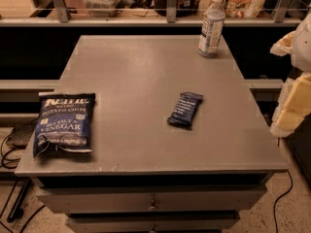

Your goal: Move blue plastic bottle near blue chip bag

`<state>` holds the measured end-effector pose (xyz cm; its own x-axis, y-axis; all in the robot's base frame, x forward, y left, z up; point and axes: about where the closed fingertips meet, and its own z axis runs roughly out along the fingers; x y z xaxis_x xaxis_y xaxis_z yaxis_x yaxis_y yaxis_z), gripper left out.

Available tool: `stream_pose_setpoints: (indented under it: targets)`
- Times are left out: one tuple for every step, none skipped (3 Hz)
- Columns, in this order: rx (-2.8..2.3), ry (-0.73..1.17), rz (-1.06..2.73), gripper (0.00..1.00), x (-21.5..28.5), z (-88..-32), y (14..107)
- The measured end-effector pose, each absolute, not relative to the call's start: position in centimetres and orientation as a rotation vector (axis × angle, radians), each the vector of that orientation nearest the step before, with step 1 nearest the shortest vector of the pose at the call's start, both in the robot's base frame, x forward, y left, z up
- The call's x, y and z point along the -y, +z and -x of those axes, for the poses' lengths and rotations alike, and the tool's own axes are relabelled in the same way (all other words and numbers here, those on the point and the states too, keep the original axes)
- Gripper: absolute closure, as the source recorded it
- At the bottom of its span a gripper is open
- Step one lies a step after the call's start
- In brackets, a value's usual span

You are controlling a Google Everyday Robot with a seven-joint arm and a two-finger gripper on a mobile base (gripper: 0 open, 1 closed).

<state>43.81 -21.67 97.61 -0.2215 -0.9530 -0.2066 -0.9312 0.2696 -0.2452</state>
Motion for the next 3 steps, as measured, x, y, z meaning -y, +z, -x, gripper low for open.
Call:
stream_pose_setpoints:
  targets:
    - [-2.228, -0.095, 1.716, 0.00, 21.7, -43.9, 97.7]
    - [-2.179, -0.005, 1.608, 0.00, 22.3, -44.9, 98.1]
    - [-2.064, 0.096, 1.456, 0.00, 23.0, -47.7, 98.4]
